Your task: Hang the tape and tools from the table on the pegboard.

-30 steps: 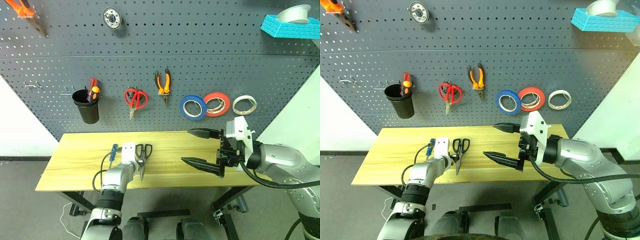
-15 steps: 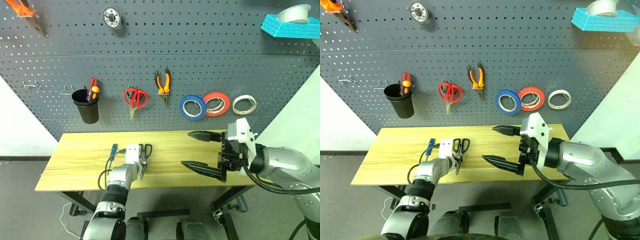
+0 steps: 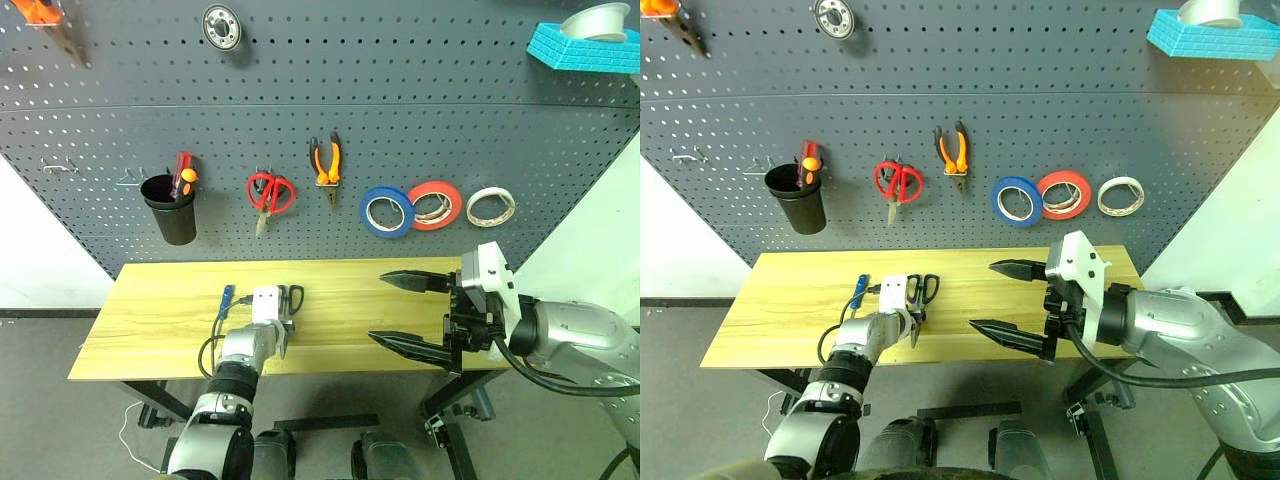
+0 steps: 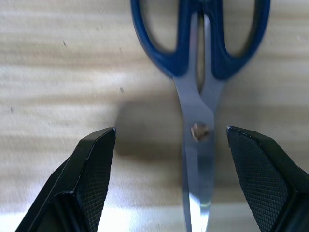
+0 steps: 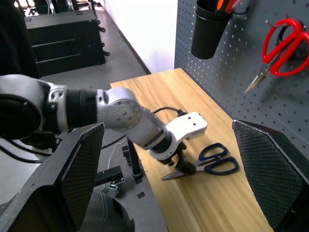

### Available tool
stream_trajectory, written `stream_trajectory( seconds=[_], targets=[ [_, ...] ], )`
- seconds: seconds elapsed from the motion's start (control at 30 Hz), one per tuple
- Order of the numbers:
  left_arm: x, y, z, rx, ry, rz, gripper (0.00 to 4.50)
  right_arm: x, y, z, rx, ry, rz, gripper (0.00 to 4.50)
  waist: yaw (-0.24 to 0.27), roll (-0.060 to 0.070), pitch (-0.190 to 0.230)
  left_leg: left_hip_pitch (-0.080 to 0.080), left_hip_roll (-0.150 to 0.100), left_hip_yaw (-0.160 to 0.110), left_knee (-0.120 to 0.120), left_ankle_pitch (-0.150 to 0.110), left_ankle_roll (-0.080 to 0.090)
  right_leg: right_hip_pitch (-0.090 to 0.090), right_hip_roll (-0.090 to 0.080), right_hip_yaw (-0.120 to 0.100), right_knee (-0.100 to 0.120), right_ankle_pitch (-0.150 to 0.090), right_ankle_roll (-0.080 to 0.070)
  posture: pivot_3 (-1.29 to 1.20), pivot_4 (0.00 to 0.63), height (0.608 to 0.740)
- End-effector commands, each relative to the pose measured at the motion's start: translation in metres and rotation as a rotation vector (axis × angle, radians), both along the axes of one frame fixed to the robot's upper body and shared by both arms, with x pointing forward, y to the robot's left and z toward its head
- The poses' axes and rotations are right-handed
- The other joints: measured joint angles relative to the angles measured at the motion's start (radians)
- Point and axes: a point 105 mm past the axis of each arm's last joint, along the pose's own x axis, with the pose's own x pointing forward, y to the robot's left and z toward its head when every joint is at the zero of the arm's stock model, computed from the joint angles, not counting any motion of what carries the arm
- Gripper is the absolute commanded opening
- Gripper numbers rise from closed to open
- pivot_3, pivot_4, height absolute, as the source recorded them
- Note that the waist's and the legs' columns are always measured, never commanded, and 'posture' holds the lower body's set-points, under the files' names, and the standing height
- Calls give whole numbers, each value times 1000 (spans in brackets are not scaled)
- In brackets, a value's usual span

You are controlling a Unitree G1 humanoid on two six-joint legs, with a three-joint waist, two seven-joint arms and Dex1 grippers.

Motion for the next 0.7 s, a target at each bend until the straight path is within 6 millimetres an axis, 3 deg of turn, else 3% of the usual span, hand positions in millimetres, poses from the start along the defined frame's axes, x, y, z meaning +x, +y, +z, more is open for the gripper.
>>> stream_trajectory(
  seconds=[0.03,0.57,0.7],
  targets=[
    [11,3,6,1,-28,2,3847,-5,1,10,1,-43,9,4448,0,0,5,0,0,0,0,1,1,0,0,0,0,0,0,-186,121,717],
    [16,-29,6,70,20,-179,3847,-7,2,7,3,-37,-8,4448,1,-1,14,0,0,4,0,-1,0,0,-1,0,0,-1,1,-186,120,717],
    [12,-29,5,71,27,-180,3847,-6,2,5,2,-34,-14,4448,0,-2,15,0,0,3,-1,-2,0,-1,-3,0,-1,-1,1,-185,120,717]
  ],
)
